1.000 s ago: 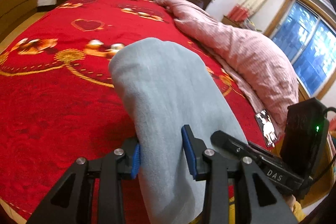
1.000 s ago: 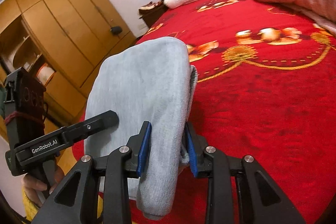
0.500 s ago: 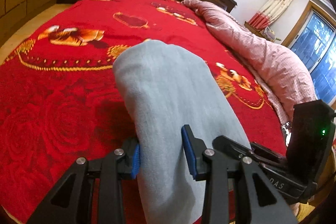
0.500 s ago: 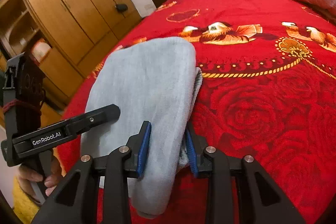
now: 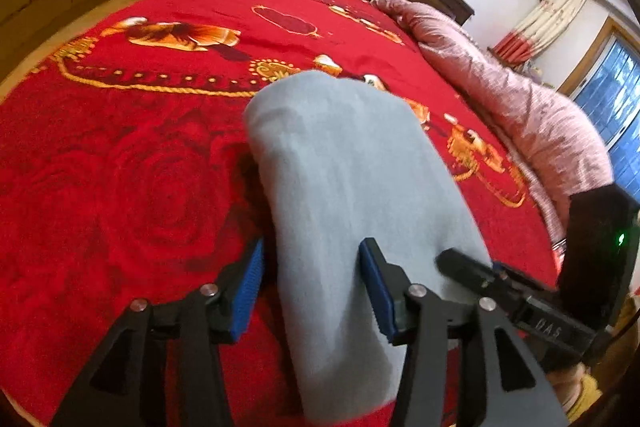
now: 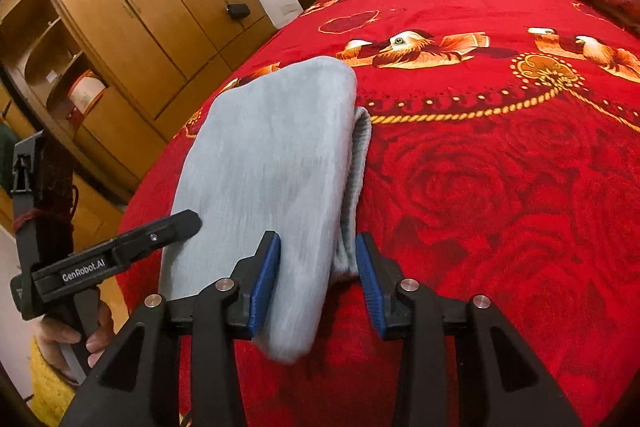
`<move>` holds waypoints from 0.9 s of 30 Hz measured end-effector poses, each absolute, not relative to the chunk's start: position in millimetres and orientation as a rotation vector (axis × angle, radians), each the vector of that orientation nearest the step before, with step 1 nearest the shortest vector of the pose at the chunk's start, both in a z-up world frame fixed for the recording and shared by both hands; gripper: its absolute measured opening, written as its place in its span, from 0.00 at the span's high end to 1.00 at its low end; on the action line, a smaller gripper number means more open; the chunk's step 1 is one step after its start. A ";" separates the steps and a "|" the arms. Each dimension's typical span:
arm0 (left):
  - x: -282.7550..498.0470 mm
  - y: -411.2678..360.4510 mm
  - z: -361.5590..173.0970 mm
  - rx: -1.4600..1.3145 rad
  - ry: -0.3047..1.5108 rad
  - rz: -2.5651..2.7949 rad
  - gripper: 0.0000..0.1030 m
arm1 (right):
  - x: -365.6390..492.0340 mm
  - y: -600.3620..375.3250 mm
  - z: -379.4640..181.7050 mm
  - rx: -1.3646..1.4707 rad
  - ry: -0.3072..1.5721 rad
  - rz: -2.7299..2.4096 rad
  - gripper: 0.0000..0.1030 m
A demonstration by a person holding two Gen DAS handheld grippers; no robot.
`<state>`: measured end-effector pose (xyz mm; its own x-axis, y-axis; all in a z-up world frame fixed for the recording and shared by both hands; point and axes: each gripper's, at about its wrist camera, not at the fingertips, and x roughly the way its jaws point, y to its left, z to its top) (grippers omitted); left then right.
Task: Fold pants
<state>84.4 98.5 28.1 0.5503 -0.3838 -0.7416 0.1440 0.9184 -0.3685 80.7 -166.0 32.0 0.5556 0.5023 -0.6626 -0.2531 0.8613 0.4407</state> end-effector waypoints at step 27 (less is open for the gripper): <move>-10.7 58.6 6.7 -0.126 0.965 -0.058 0.11 | 9.5 -163.4 28.2 -0.015 0.898 0.223 0.31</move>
<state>-10.7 58.6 6.7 0.5689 -0.1054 -0.8156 -0.0069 0.9911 -0.1329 9.5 -163.4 28.2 0.6017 0.1861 -0.7767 -0.1987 0.9768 0.0801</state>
